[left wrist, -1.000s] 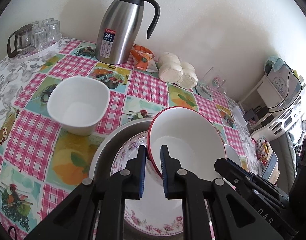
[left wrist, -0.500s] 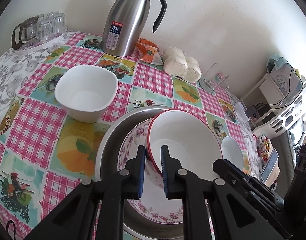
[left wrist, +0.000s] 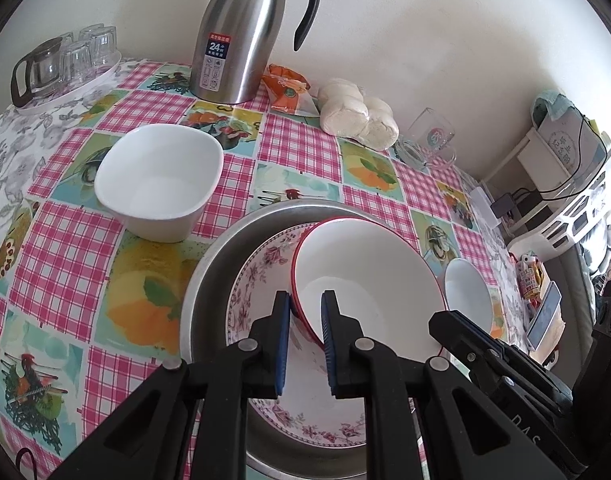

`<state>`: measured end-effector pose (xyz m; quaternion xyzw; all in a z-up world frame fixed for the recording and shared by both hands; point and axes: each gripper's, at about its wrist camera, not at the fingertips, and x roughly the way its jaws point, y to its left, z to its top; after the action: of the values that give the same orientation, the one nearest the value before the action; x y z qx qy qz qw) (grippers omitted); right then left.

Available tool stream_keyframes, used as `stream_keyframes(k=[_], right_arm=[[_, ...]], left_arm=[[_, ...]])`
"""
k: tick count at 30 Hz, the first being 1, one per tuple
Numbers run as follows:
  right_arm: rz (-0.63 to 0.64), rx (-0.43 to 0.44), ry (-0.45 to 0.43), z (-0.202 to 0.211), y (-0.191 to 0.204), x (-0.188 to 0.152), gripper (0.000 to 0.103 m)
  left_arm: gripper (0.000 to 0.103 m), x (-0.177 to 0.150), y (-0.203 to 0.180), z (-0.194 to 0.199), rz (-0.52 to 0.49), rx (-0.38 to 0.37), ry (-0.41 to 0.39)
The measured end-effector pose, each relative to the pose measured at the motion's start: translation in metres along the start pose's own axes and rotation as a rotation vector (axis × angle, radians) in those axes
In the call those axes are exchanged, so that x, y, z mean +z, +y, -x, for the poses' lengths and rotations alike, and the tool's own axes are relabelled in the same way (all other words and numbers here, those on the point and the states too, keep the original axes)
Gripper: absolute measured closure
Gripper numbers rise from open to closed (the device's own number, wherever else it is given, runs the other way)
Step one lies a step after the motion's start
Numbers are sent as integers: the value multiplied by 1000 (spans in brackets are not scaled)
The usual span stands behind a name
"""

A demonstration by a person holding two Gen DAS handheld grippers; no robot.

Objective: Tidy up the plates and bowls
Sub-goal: 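Lower the red-rimmed bowl onto the pink-floral plate with the left gripper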

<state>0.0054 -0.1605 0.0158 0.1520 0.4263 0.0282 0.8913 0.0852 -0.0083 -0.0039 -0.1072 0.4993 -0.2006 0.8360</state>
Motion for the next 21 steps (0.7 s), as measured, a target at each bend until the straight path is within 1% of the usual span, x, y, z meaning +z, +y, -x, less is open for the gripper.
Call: stream_keyframes(k=[11, 15, 21], right_arm=[[-18, -9, 7, -4, -8, 0, 86], [-2, -19, 6, -3, -6, -1, 85], [0, -12, 10, -3, -4, -1, 85]], left_arm=[[89, -1, -5, -6, -24, 7, 18], [89, -1, -3, -5, -12, -1, 22], [89, -1, -1, -5, 5, 0, 22]])
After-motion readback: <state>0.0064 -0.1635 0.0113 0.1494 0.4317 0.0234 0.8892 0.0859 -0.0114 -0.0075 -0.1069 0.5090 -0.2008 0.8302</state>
